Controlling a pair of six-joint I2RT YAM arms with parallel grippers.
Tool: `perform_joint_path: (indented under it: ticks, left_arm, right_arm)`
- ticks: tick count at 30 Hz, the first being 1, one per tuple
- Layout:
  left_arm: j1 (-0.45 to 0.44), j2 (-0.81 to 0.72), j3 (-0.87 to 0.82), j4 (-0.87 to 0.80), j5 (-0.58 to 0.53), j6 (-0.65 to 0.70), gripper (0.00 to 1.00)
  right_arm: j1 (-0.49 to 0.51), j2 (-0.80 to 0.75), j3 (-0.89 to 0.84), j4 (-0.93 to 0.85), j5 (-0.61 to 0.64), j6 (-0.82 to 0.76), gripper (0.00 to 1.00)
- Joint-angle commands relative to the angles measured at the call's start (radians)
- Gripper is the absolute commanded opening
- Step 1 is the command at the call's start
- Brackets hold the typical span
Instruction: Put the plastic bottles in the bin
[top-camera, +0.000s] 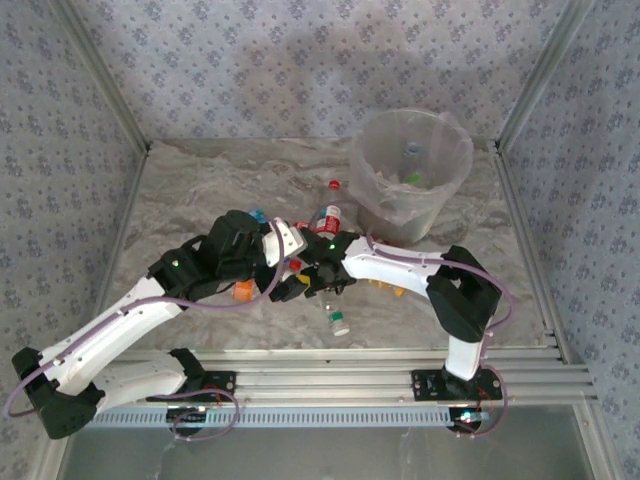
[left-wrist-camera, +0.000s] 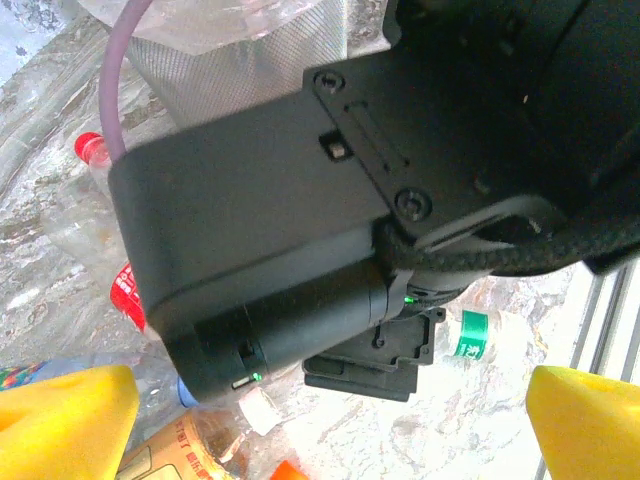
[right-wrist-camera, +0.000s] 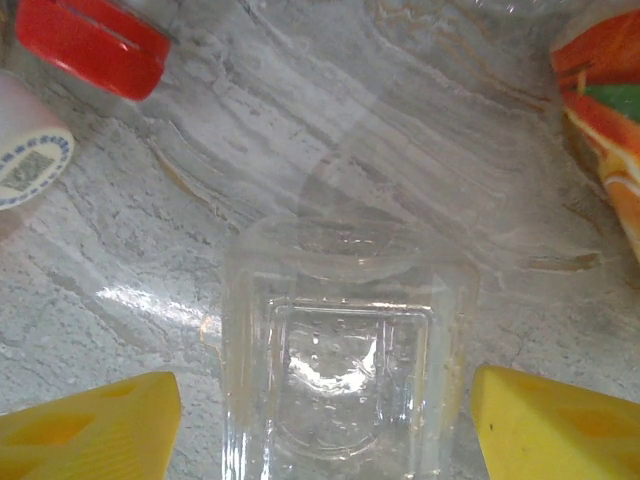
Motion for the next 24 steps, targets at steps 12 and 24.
perform_joint_path:
  ticks: [12, 24]
  left_arm:
    - [-0.002, 0.005, -0.014, 0.043, 0.048, -0.025, 1.00]
    - [-0.001, -0.022, -0.074, 0.257, 0.148, -0.118, 1.00]
  right_arm:
    - [0.012, 0.049, -0.008, 0.032, -0.008, 0.012, 0.69]
    - [-0.051, -0.227, -0.099, 0.081, -0.022, -0.103, 0.57]
